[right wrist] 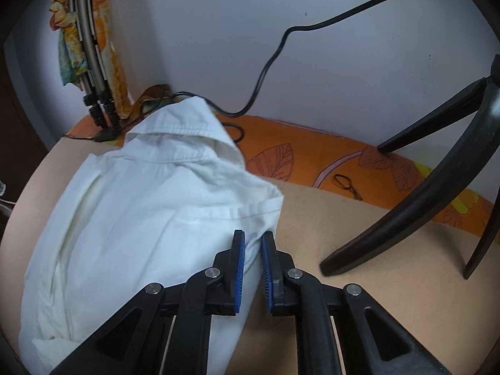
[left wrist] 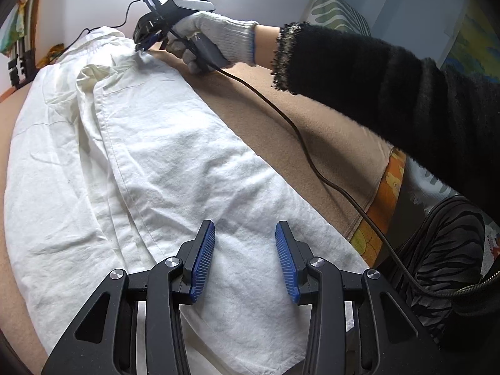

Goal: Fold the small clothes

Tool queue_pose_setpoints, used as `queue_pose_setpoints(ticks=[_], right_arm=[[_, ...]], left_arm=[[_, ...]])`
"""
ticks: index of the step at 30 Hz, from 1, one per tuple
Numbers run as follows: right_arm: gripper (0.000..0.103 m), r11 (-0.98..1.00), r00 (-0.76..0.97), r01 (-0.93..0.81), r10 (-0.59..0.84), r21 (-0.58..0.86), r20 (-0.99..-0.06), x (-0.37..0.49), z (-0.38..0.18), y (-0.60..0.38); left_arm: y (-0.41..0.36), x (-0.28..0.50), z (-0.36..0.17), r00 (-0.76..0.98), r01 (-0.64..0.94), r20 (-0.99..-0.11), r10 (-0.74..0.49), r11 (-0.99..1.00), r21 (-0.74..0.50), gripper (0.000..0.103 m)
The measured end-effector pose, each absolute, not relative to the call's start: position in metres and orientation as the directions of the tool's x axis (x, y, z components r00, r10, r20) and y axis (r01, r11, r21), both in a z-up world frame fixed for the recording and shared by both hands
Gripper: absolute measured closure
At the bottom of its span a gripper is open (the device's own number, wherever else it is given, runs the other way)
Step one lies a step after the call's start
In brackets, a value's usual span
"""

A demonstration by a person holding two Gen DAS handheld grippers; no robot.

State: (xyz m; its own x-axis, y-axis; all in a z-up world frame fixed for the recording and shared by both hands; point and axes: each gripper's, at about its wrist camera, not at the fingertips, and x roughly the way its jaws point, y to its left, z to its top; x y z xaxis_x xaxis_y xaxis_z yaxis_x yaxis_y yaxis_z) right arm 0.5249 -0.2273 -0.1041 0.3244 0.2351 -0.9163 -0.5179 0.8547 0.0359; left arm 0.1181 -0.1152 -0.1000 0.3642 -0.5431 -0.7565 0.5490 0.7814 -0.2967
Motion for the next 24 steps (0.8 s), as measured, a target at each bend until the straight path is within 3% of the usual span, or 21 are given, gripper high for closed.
queue_pose_setpoints(ticks=[8, 10, 17, 19, 24], right_arm=[[0.086, 0.885, 0.376, -0.466, 0.221, 0.022, -0.900, 0.514, -0.071, -0.235], [0.078, 0.880, 0.382, -0.473, 0.249, 0.042, -0.890, 0.498, -0.050, -0.240], [0.066, 0.848, 0.365, -0.509, 0.368, 0.147, -0.855, 0.405, 0.033, -0.287], [0.057, 0.840, 0.345, -0.508, 0.402, 0.191, -0.848, 0.371, 0.050, -0.302], [0.056, 0.811, 0.258, -0.522, 0.446, 0.265, -0.857, 0.285, 0.065, -0.331]], left_arm=[[-0.109, 0.114, -0.093, 0.364, 0.518, -0.756, -0.544, 0.793, -0.322, 0.066], [-0.104, 0.107, -0.085, 0.390, 0.521, -0.738, -0.551, 0.793, -0.317, 0.065], [-0.070, 0.075, -0.056, 0.465, 0.518, -0.660, -0.590, 0.786, -0.338, 0.061], [-0.055, 0.066, -0.052, 0.481, 0.503, -0.640, -0.600, 0.786, -0.358, 0.059], [-0.014, 0.051, -0.052, 0.516, 0.414, -0.629, -0.581, 0.812, -0.411, 0.059]])
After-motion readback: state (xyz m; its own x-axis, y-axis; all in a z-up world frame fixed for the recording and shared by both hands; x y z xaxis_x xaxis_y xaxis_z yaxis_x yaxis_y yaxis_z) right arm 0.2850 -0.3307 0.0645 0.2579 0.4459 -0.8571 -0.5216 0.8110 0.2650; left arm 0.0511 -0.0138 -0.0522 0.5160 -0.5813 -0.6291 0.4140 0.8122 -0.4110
